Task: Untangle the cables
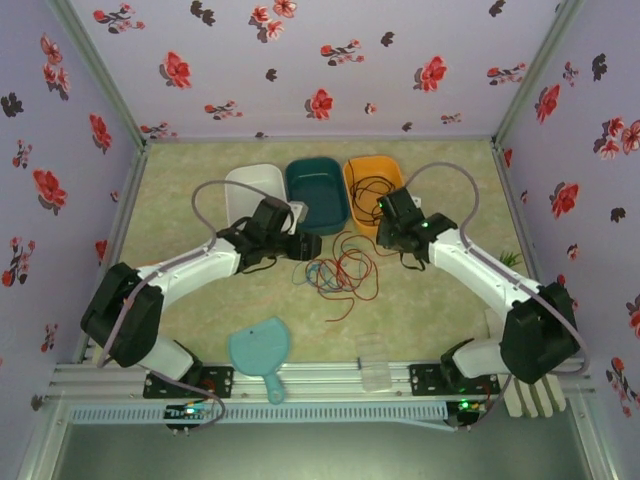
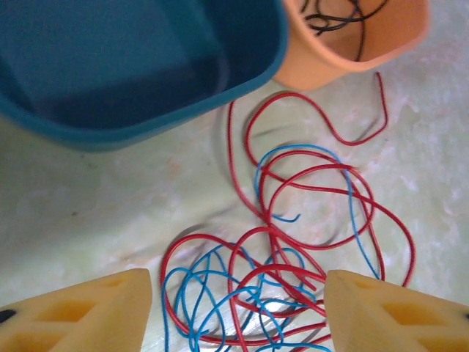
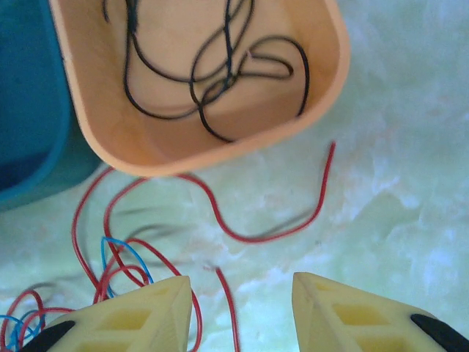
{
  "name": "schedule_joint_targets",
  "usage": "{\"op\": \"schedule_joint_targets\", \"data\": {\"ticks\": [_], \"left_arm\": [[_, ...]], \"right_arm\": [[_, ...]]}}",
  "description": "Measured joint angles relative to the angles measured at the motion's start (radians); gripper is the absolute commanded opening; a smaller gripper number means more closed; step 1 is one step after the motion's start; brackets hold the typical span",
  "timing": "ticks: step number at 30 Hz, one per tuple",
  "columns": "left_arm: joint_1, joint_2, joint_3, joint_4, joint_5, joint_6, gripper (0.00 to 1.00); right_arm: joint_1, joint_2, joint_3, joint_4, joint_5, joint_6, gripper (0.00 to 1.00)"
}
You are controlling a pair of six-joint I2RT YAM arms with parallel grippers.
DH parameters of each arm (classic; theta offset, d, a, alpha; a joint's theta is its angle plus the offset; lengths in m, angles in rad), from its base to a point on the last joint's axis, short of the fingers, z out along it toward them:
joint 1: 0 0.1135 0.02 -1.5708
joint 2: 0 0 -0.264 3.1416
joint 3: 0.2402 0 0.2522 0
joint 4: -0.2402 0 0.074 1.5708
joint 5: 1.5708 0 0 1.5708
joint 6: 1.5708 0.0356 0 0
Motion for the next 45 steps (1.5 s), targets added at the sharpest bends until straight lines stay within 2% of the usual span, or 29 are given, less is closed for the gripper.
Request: {"op": "schedule_joint_targets", "data": {"ticks": [8, 13, 19, 25, 45], "left_arm": [[-0.071, 0.072, 0.138, -0.12, -0.003, 0.105, 0.69], [-0.122, 0.125, 0.182, -0.209, -0.013, 0.239, 0.69], [-0.127, 0.154, 0.215, -0.271, -0.038, 0.419, 0.68], [-0.127, 0.183, 0.226, -0.283, -0.04, 0.529, 0.65], [-0.127, 0.302, 0.269, -0.268, -0.01, 0.63, 0.63]], "right_arm": [[0.023, -0.052, -0.139, 0.061, -0.008, 0.16, 0.41], [0.042, -0.051, -0.172, 0.119, -0.065, 0.218, 0.39], [0.075, -0.019, -0.174, 0.163, -0.13, 0.266, 0.38], [0.097, 0.026, -0.174, 0.178, -0.169, 0.291, 0.35], [0.097, 0.12, -0.174, 0.188, -0.181, 0.312, 0.32]]}}
